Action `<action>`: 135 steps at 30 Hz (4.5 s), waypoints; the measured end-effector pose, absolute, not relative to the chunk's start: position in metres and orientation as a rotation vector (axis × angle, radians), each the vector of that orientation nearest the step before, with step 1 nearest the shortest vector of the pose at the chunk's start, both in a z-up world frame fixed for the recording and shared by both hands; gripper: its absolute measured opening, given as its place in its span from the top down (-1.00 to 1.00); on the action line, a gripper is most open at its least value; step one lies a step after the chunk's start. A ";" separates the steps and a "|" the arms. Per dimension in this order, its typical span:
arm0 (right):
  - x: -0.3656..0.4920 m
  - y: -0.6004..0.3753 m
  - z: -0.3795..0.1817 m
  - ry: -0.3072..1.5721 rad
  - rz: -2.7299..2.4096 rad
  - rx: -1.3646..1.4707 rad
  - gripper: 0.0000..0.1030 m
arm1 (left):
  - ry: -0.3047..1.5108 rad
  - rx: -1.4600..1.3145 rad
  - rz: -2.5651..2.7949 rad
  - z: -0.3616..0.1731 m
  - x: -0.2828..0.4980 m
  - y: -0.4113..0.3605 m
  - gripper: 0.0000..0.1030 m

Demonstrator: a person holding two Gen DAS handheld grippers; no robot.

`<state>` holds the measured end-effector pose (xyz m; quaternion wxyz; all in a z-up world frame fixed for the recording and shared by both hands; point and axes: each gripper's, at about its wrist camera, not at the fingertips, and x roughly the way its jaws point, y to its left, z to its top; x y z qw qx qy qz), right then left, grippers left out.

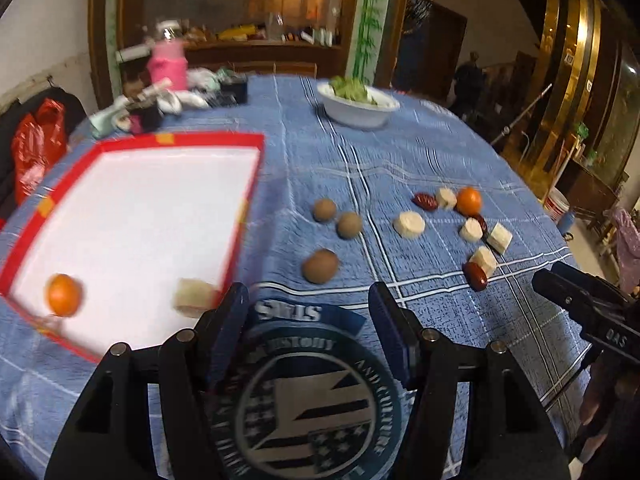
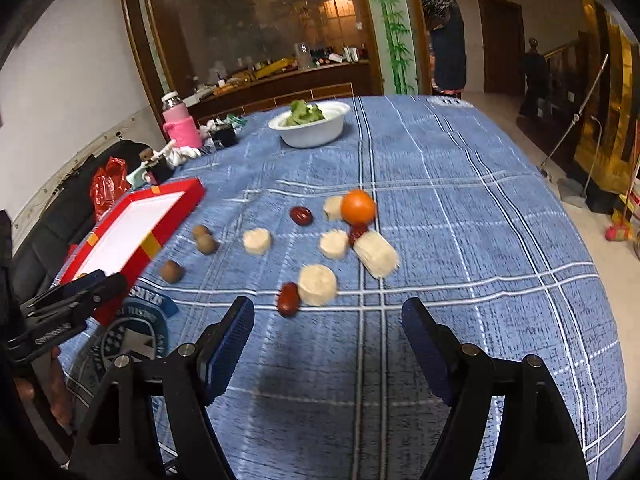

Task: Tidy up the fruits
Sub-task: 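Grasp a brown round ball with the left gripper while the right gripper approaches a red date, then close the right gripper on the red date, then carry the brown ball in the left gripper over the tray while the right gripper carries the date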

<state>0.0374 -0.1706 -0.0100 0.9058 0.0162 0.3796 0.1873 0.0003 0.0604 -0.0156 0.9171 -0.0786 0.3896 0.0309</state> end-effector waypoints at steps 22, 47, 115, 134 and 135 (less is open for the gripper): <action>0.073 -0.115 -0.044 0.928 0.553 -0.062 0.05 | 0.888 -0.062 0.052 -0.041 0.048 0.046 -0.08; 0.080 -0.123 -0.046 0.931 0.516 -0.043 0.67 | 0.874 -0.023 0.085 -0.035 0.037 0.055 0.55; -0.003 -0.073 0.018 0.728 0.563 -0.116 0.67 | 0.794 -0.042 0.100 0.001 -0.050 0.031 0.54; 0.009 -0.028 0.020 0.736 0.624 -0.168 0.67 | 0.772 -0.159 0.229 0.002 -0.037 0.100 0.54; 0.011 -0.019 0.022 0.730 0.645 -0.172 0.67 | 0.773 -0.170 0.252 0.002 -0.035 0.110 0.54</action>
